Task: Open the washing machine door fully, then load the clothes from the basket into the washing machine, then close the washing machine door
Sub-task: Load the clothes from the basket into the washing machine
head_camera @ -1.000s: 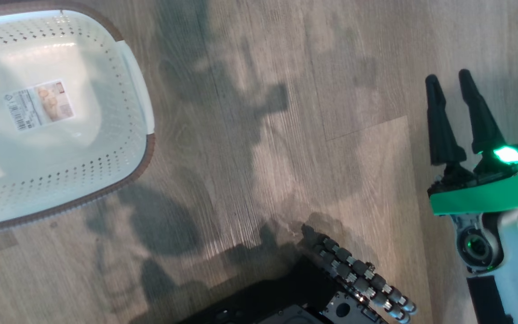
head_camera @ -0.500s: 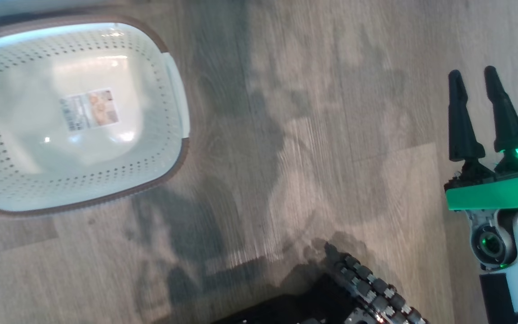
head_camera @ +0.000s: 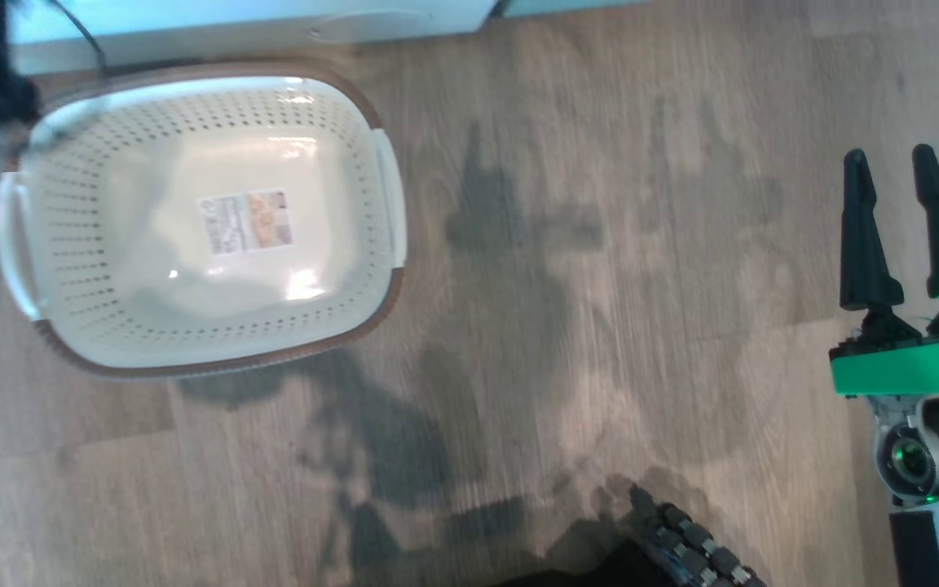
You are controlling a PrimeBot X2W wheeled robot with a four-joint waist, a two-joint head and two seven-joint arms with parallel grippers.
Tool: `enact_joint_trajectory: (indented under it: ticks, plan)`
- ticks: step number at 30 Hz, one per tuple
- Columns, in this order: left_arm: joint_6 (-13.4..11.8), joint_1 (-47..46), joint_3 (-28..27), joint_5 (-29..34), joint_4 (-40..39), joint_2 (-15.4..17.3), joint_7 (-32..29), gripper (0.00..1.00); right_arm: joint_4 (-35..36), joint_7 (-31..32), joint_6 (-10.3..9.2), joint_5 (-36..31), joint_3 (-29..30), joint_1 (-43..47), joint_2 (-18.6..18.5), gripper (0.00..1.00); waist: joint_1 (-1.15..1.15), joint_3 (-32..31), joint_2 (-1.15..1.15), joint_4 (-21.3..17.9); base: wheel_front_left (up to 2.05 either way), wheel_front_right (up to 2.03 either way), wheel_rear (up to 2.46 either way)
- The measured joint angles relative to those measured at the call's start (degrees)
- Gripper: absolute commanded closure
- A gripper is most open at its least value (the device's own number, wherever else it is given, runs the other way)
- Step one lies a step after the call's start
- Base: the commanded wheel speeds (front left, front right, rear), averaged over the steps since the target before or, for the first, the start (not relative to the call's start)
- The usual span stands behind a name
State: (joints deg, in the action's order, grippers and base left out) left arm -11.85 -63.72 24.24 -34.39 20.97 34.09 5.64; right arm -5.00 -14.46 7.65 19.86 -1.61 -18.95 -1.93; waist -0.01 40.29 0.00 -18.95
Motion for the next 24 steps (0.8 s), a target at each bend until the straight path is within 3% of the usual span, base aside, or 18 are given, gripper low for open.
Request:
enact_joint_trajectory:
  ticks: [12, 18, 24]
  plan:
    - [-12.0, 23.9, -1.6, -0.3, -22.7, 1.6, 3.9, 0.00, 0.5, 0.0, -0.01, -4.3, 3.9, 2.6, 0.0, 0.00, 0.00, -4.9, 0.00, 4.9, 0.00, 0.00, 0.00]
    - [-12.5, 35.7, -1.8, -0.1, -28.2, 1.0, 6.2, 0.00, 0.8, 0.0, 0.00, -7.1, 5.3, 4.6, 0.0, 0.00, 0.00, -8.2, 0.00, 7.5, 0.00, 0.00, 0.00]
    - [-12.7, 44.4, -1.3, 0.0, -30.2, -1.8, 8.0, 0.00, 0.8, 0.0, 0.00, -9.5, 6.6, 7.7, 0.0, 0.00, 0.00, -12.0, 0.00, 10.5, 0.00, 0.00, 0.00]
